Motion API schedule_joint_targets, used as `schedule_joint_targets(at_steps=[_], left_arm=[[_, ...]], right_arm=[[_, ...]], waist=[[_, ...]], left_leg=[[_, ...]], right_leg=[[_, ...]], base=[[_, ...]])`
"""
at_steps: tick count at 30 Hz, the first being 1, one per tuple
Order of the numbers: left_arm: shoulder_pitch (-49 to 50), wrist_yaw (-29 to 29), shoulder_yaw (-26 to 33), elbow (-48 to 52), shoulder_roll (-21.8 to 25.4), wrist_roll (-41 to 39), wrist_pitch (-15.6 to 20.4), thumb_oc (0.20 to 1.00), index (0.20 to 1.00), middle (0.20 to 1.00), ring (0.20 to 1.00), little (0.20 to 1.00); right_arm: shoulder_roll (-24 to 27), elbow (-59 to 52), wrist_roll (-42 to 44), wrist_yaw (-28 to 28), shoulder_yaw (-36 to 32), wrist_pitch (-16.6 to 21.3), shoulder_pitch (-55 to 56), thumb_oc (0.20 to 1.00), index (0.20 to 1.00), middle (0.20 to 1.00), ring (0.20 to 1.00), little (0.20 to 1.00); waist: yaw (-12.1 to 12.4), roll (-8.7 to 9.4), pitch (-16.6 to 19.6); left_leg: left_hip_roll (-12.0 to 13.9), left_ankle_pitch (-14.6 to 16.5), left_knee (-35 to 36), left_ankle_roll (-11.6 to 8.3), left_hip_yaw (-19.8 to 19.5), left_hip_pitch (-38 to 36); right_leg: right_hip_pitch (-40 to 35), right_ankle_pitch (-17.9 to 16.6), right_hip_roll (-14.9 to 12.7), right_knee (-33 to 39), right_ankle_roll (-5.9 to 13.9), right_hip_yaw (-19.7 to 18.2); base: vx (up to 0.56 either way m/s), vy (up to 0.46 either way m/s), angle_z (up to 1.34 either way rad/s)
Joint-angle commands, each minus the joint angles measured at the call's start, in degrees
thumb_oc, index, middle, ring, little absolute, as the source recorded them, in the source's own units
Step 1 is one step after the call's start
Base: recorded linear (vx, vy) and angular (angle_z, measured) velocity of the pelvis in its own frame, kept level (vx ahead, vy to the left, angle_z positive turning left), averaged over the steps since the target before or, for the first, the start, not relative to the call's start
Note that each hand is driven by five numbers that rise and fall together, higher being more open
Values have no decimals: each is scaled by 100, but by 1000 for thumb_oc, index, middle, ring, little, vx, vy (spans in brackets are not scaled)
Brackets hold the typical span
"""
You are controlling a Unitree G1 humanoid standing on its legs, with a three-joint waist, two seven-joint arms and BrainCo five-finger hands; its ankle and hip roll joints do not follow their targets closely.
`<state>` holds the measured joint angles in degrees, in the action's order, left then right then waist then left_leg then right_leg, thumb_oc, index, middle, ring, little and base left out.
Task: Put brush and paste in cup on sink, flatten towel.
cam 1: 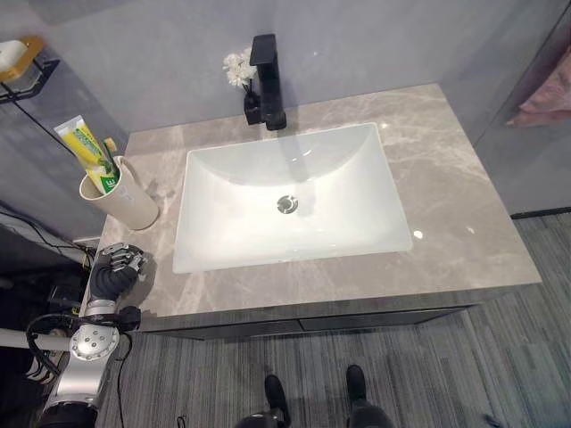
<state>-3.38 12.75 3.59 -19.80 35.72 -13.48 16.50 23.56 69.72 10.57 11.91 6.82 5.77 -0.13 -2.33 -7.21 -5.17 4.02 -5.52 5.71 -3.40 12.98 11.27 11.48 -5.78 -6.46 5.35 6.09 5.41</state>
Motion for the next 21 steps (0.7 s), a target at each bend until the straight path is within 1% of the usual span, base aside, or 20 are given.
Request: schedule_joint_targets(at_steps=[1, 5, 7, 9, 10, 11, 12, 13, 15, 16, 17, 18, 20, 21], left_arm=[[-561, 335, 236, -400, 322, -66, 160, 200, 200, 200, 200, 200], [-1049, 703, 222, -564, 592, 96, 160, 200, 200, 200, 200, 200], [-1200, 798, 210, -557, 680, 93, 182, 200, 200, 200, 200, 200], [-1412, 896, 199, -637, 858, 112, 174, 200, 200, 200, 200, 200], [-1431, 896, 187, -651, 865, 108, 179, 200, 200, 200, 200, 200], [-1574, 928, 145, -823, 991, 94, 180, 200, 200, 200, 200, 200], [-1586, 928, 137, -833, 995, 92, 184, 200, 200, 200, 200, 200], [-1801, 948, 58, -948, 1096, 29, 180, 200, 200, 200, 200, 200], [-2002, 957, -33, -1045, 1231, 55, 177, 200, 200, 200, 200, 200], [-2137, 963, -96, -1113, 1345, 66, 197, 200, 200, 200, 200, 200], [-2142, 963, -100, -1116, 1346, 66, 199, 200, 200, 200, 200, 200], [-2389, 940, -212, -1308, 1519, 30, 189, 200, 200, 200, 200, 200], [-2544, 932, -312, -1435, 1607, 25, 176, 200, 200, 200, 200, 200], [-2751, 938, -436, -1620, 1735, 70, 143, 200, 200, 200, 200, 200]], right_arm=[[41, -542, -928, -186, 141, 11, -102, 1000, 1000, 1000, 1000, 1000], [-67, -1009, -927, -248, 390, 9, -160, 1000, 1000, 1000, 1000, 1000], [-64, -982, -858, -182, 357, 14, -207, 1000, 1000, 1000, 1000, 1000], [-56, -823, -754, -133, 290, -1, -245, 1000, 1000, 1000, 1000, 1000], [-61, -818, -752, -133, 286, 1, -251, 1000, 1000, 1000, 1000, 1000], [-65, -613, -690, -95, 225, -8, -269, 1000, 1000, 1000, 1000, 1000], [-68, -607, -689, -95, 223, -5, -275, 1000, 1000, 1000, 1000, 1000], [-47, -338, -613, -54, 134, -33, -304, 1000, 1000, 1000, 1000, 1000], [-35, -136, -534, -30, 68, -51, -319, 1000, 1000, 1000, 1000, 1000], [-30, -76, -496, -40, 33, -47, -333, 1000, 1000, 1000, 1000, 1000], [-31, -76, -496, -40, 31, -47, -333, 1000, 1000, 1000, 1000, 1000], [-28, -14, -374, -69, -45, -34, -298, 1000, 1000, 1000, 1000, 1000], [-41, 95, -321, -84, -63, -42, -291, 1000, 1000, 1000, 1000, 1000], [-46, 186, -303, -87, -48, -47, -287, 1000, 1000, 1000, 1000, 1000]], waist=[[-63, 257, -263], [-97, 303, -386], [-114, 316, -418], [-136, 338, -421], [-131, 342, -423], [-155, 362, -430], [-151, 365, -431], [-175, 382, -447], [-211, 382, -464], [-214, 393, -471], [-211, 395, -470], [-265, 414, -492], [-283, 418, -508], [-329, 424, -541]], left_leg=[[114, -22, -71, -423, -12, -92], [124, -34, -71, -444, 15, 12], [125, -37, -71, -451, 22, 57], [132, -36, -71, -456, 33, 106], [132, -37, -71, -455, 34, 109], [133, -22, -71, -448, 41, 122], [132, -22, -71, -448, 43, 123], [133, -16, -71, -445, 65, 142], [130, -11, -71, -448, 82, 157], [127, -4, -71, -445, 91, 172], [126, -4, -71, -445, 92, 172], [131, -7, -71, -446, 118, 206], [137, -5, -71, -446, 130, 218], [142, -8, -71, -446, 151, 237]], right_leg=[[-2, -146, -355, -35, 323, 116], [125, -158, -353, -35, 321, 89], [183, -169, -353, -35, 327, 70], [233, -184, -360, -35, 336, 63], [237, -185, -360, -35, 336, 62], [260, -195, -364, -35, 344, 46], [262, -195, -365, -35, 344, 45], [298, -208, -371, -35, 355, 37], [333, -220, -373, -35, 364, 22], [360, -230, -375, -35, 368, 11], [362, -230, -376, -35, 368, 10], [426, -263, -373, -35, 379, -11], [455, -274, -368, -35, 383, -29], [498, -295, -363, -35, 393, -63]], base=[[7, -14, 11], [9, -7, 0], [31, -13, -5], [14, -2, -3], [0, 0, 0], [0, 0, 0], [37, 6, 2], [0, 0, 0], [0, 0, 0], [0, 0, 0], [0, 0, 0], [-2, 14, -7], [1, 17, -18], [1, 13, -15]])
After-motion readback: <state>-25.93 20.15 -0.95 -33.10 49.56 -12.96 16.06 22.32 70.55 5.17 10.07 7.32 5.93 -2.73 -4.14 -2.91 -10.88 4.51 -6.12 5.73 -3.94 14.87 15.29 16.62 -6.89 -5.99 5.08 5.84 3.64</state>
